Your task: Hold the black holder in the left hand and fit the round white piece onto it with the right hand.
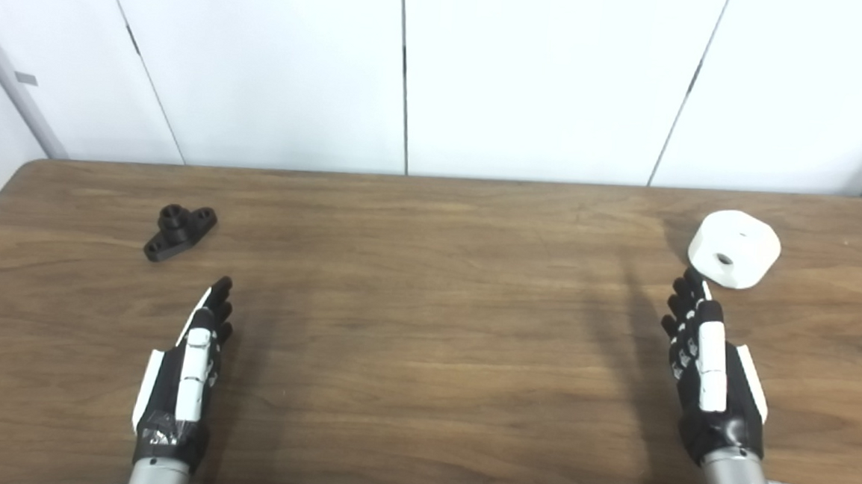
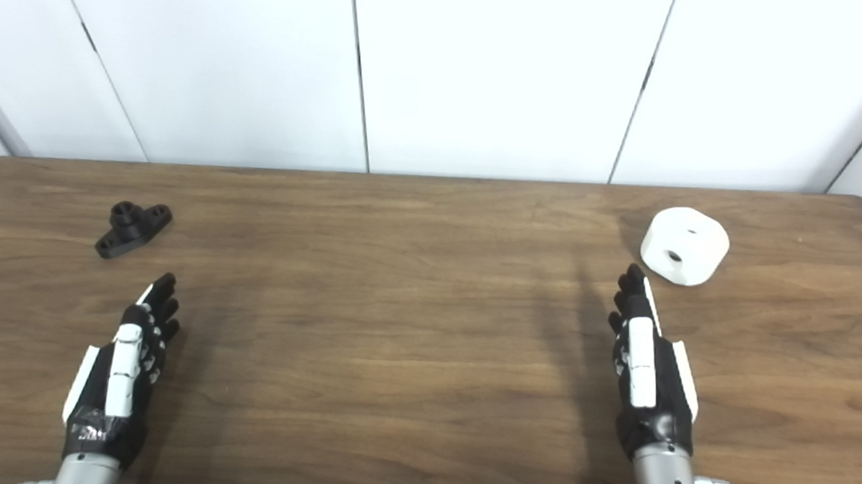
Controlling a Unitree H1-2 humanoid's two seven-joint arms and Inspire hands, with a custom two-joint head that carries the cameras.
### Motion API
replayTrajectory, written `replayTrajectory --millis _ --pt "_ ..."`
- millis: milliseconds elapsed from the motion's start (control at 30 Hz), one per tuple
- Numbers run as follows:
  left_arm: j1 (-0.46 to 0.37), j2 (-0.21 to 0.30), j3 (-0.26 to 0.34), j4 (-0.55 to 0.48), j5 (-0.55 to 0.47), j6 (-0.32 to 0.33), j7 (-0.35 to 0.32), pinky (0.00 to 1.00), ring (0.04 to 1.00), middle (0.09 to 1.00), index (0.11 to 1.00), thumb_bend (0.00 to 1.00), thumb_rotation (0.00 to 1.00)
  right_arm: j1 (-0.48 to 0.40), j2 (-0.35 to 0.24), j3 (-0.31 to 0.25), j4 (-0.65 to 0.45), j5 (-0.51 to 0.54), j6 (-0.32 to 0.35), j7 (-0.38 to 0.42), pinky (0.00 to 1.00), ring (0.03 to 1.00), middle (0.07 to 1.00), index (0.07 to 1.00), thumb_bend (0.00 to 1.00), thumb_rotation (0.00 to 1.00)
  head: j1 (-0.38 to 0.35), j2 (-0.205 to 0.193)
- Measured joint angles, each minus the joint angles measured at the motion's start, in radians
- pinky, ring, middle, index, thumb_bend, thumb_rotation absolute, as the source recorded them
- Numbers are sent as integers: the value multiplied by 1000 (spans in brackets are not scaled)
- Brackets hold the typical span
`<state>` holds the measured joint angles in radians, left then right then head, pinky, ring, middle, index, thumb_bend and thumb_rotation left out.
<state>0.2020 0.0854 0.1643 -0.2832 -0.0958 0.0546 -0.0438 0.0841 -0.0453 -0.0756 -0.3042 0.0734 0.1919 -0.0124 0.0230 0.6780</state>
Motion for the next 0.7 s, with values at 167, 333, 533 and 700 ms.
replayTrajectory --millis 167,333,533,700 --pt "0 0 0 0 0 -1 0 1000 1000 1000 972 518 1000 0 -2 0 0 2 -3 1 1000 1000 997 997 536 1000 3 -2" --pt "0 0 0 0 0 -1 0 1000 1000 1000 968 520 1000 0 -2 0 0 2 -3 1 1000 1000 998 997 537 1000 12 -6" --pt "0 -3 -8 -2 15 -1 9 1000 1000 1000 959 530 1000 1 -7 -5 0 11 -3 2 1000 1000 996 994 557 1000 106 -43" --pt "0 -11 -26 -1 28 -24 19 1000 1000 992 944 513 1000 7 -27 -19 6 30 -12 15 1000 1000 1000 1000 565 1000 181 -84"
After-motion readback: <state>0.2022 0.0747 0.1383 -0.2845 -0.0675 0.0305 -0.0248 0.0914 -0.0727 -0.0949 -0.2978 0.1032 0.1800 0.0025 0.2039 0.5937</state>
